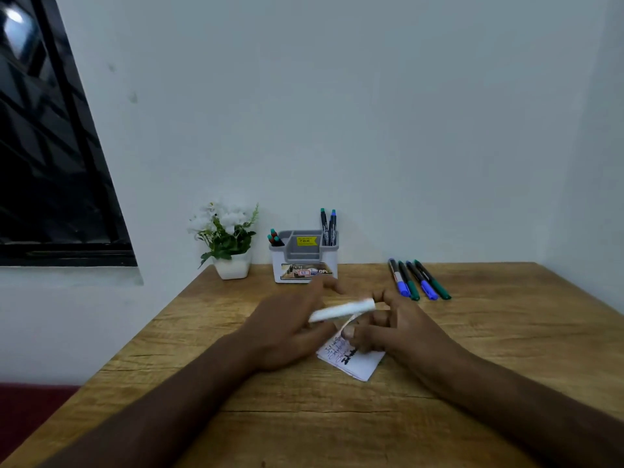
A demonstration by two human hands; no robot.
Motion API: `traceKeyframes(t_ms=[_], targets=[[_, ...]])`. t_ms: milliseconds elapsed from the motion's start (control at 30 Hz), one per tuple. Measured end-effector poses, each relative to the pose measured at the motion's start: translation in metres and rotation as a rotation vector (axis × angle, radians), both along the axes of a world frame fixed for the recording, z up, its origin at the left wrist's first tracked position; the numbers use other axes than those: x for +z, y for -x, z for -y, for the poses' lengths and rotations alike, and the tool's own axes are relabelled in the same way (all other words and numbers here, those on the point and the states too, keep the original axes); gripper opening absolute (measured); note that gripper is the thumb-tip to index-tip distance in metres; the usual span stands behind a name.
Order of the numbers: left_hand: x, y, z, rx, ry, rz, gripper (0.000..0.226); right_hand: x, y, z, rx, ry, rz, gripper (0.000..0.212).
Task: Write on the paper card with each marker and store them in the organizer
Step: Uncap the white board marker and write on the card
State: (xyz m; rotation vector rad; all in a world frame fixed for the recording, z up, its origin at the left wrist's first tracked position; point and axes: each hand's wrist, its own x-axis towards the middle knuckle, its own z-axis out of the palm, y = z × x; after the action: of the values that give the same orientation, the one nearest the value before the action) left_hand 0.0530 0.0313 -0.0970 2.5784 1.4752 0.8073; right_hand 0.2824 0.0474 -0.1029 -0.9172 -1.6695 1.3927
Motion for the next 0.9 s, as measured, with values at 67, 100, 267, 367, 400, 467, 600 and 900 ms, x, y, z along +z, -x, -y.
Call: traceKeyframes(t_ms=[67, 100, 267, 367, 400, 467, 600, 900], targets=[[-0.001, 0.006, -0.009, 0.032, 0.172, 0.561, 0.026, 0.000, -0.005, -0.004, -0.003, 0.127, -0.088, 0.073], [-0.002, 0.008, -0.016, 0.052, 0.204, 0.784, 0.031, 0.001, -0.007, -0.006, -0.013, 0.169, -0.117, 0.064], [0.017, 0.002, -0.036, 0.228, 0.111, 0.963, 0.031, 0.002, -0.010, -0.003, 0.013, 0.092, 0.009, 0.047], [0.032, 0.010, -0.053, 0.336, -0.006, 0.851, 0.032, 0.000, -0.009, -0.002, 0.039, 0.037, 0.046, 0.043], [0.040, 0.014, -0.060, 0.377, -0.052, 0.796, 0.033, -0.001, -0.009, -0.002, 0.042, 0.029, 0.050, 0.039], [0.061, 0.022, -0.075, 0.448, -0.110, 0.708, 0.033, -0.003, -0.010, -0.005, 0.043, 0.017, 0.064, 0.030], [0.099, 0.031, -0.110, 0.567, -0.210, 0.524, 0.024, -0.003, -0.012, -0.004, 0.031, -0.010, 0.121, 0.018], [0.086, 0.027, -0.144, 0.681, -0.118, 0.284, 0.021, -0.002, -0.013, -0.003, 0.048, -0.057, 0.153, 0.015]])
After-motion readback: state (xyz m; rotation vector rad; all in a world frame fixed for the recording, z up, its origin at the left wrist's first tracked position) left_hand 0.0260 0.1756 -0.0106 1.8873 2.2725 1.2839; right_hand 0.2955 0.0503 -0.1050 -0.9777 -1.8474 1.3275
